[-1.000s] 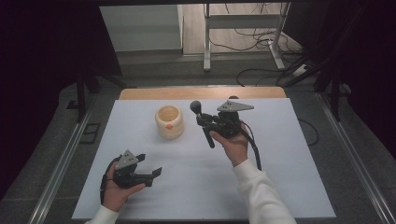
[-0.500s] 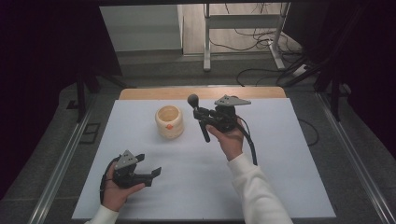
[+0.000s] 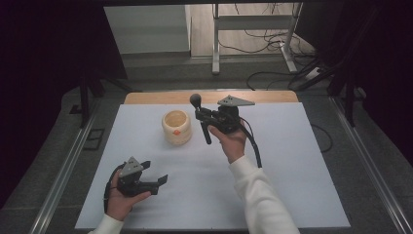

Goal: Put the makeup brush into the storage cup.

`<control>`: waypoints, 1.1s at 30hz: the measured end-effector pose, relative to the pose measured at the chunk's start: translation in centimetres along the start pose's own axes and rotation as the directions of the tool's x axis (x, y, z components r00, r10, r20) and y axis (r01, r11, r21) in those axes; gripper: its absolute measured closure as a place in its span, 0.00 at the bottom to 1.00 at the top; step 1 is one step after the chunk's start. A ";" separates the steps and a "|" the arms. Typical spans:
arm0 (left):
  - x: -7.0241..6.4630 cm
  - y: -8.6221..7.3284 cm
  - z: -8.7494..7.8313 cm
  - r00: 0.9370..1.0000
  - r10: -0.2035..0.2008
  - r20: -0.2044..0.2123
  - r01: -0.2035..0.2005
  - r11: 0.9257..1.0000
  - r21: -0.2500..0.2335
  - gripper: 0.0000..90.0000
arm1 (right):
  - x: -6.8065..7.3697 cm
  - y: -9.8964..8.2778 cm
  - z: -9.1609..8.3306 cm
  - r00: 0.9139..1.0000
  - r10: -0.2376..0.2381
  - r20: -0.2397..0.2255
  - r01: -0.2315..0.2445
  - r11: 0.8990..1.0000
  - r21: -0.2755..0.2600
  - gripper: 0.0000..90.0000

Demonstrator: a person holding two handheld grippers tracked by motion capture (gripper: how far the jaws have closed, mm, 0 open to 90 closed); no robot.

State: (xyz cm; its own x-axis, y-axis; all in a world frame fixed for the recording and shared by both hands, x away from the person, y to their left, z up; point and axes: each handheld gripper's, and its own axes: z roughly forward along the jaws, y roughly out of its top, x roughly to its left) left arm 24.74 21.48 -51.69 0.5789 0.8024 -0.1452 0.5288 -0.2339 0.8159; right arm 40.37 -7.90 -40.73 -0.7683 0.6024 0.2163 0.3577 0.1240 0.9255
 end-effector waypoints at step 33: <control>0.2 -0.1 0.0 1.000 -0.006 -0.004 0.006 1.000 0.003 0.14 | -1.1 1.2 3.2 0.996 0.086 -0.010 -0.086 0.995 -0.058 0.79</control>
State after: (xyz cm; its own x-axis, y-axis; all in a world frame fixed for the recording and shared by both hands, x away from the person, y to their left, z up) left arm 24.79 21.70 -51.80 0.5729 0.8061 -0.1479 0.5344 -0.2306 0.8132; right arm 43.40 -5.89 -40.89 -0.7401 0.6030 0.2977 0.3908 0.0255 0.9201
